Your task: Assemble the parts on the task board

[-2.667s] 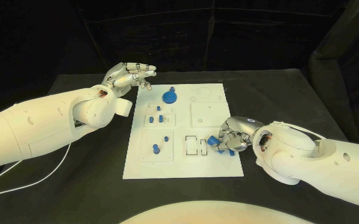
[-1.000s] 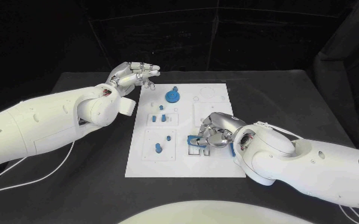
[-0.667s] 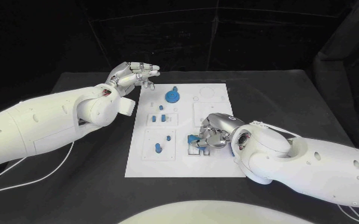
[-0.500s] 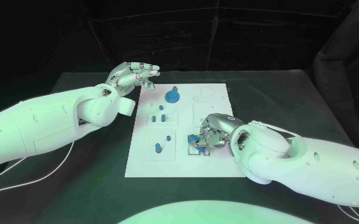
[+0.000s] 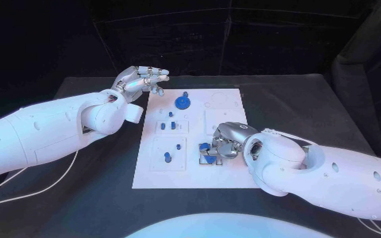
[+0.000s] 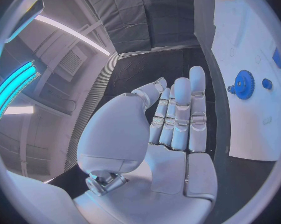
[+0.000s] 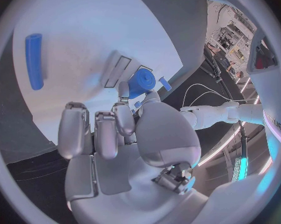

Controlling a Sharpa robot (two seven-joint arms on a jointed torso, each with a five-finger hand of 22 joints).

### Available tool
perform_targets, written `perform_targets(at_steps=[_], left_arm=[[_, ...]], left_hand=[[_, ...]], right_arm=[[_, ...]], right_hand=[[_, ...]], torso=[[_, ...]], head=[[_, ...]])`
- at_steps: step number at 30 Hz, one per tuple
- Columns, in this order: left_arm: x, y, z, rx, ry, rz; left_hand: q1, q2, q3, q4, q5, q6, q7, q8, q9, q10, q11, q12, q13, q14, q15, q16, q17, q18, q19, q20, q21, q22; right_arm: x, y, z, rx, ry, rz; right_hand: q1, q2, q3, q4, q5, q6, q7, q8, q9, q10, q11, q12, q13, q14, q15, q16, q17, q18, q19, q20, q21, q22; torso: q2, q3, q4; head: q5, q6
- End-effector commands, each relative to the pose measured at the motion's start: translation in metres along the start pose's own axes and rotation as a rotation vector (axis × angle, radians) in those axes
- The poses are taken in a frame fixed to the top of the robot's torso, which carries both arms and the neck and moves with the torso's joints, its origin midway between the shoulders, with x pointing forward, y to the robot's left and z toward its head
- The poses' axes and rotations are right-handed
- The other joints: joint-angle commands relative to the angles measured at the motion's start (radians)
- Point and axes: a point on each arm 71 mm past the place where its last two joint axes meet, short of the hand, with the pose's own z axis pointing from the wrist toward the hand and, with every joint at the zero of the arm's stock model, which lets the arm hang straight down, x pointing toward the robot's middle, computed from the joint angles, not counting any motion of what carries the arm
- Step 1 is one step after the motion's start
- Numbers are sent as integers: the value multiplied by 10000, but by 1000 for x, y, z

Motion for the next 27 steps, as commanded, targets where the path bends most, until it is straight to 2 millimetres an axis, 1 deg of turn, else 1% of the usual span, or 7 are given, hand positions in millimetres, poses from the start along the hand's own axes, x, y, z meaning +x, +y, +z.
perform_targets(at_steps=[1, 3, 7, 10, 15, 18, 27], left_arm=[[2, -1, 0, 16, 134, -77], [2, -1, 0, 12, 137, -78], [2, -1, 1, -1, 152, -83], [3, 0, 1, -15, 170, -89], [3, 0, 2, -42, 196, -98], [3, 0, 2, -51, 200, -99], [3, 0, 1, -62, 189, -95]], left_hand=[[-23, 15, 23, -52, 35, -60, 25, 57, -10, -68, -11, 57, -10, -77, -20, 0, -15, 130, -25, 43, -57, -15], [-23, 15, 23, -52, 35, -60, 25, 57, -10, -68, -11, 57, -10, -77, -20, 0, -15, 130, -25, 43, -57, -15], [-23, 15, 23, -52, 35, -60, 25, 57, -10, -68, -11, 57, -10, -77, -20, 0, -15, 130, -25, 43, -57, -15], [-23, 15, 23, -52, 35, -60, 25, 57, -10, -68, -11, 57, -10, -77, -20, 0, -15, 130, -25, 43, -57, -15], [-11, 17, 35, -77, 35, -70, 29, 66, -12, -76, -9, 66, -15, -81, -22, 3, -25, 131, -24, 41, -57, -13], [-11, 17, 35, -77, 35, -70, 29, 66, -12, -76, -9, 66, -15, -81, -22, 3, -25, 131, -24, 41, -57, -13], [-11, 17, 35, -77, 35, -70, 29, 66, -12, -76, -9, 66, -15, -81, -22, 3, -25, 131, -24, 41, -57, -13]], right_arm=[[0, -1, 0, 120, 0, -132], [0, -1, 1, 148, -43, -98], [0, -1, 2, 216, -124, -36], [-1, -1, 3, 218, -219, 30], [-1, 2, 3, 80, -295, 64], [-1, 3, 2, -69, -274, 87], [-1, 1, -3, -445, 5, 209]], right_hand=[[-155, 71, -104, -3, -94, 66, 0, 32, 11, 81, 12, 33, 34, 752, -68, 35, 1038, -136, 60, -20, 54, 36], [-405, 166, -202, -2, -338, 85, -10, 16, 26, 97, 6, 6, 40, 751, -79, 40, 1049, -138, 61, -33, 59, 44], [-1241, 327, -538, -89, -1805, 109, -8, -22, 69, 124, -6, -51, 71, 747, -86, 46, 1070, -140, 58, -52, 67, 62], [-1702, 76, -645, 2, -2928, 38, 22, -95, 88, 49, 30, -265, -40, 724, -66, 0, 988, -140, 46, -40, 65, 70], [-1956, -492, -158, 5, -3016, -18, 54, -165, 120, -11, 56, -443, -98, 722, -42, -10, 998, -143, 38, -16, 73, 104], [-1978, -637, 107, 7, -2998, -21, 58, -186, 134, -18, 64, -493, -103, 721, -38, -16, 997, -145, 39, -8, 79, 122], [-351, -686, 661, -365, -2705, -48, 83, -269, 182, -47, 84, -659, -107, 719, -17, -43, 984, -141, 17, 14, 72, 132]], torso=[[3, -1, -3], [-4, -2, -6], [-1, -7, 1], [-6, -5, 2], [-6, 2, 1], [-8, 6, 4], [-16, 10, -2]], head=[[-4, 5], [-3, 5], [-18, 3], [-34, 2], [-53, 0], [-48, -4], [4, -5]])
